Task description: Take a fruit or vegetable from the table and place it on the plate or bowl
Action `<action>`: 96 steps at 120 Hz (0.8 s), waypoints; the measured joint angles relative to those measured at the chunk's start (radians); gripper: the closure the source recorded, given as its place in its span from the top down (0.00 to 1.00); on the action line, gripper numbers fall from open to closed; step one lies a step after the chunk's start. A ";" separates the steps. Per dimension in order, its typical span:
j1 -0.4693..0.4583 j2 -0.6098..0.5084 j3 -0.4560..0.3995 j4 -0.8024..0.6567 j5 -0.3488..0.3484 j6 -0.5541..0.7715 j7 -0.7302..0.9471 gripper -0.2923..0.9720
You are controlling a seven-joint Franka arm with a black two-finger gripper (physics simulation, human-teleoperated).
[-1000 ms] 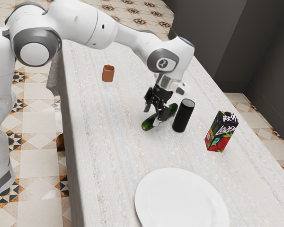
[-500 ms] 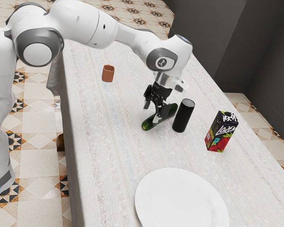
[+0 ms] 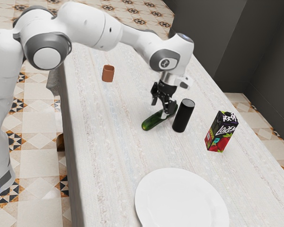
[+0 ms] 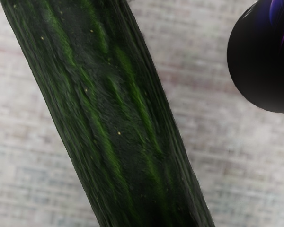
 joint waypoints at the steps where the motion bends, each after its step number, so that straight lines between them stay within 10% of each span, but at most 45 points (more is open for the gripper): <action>1: 0.002 0.003 -0.003 0.004 -0.001 0.002 0.000 0.76; 68: 0.049 0.087 -0.057 0.039 -0.041 0.043 -0.001 0.76; 96: 0.061 0.089 -0.057 0.040 -0.020 0.045 -0.003 0.48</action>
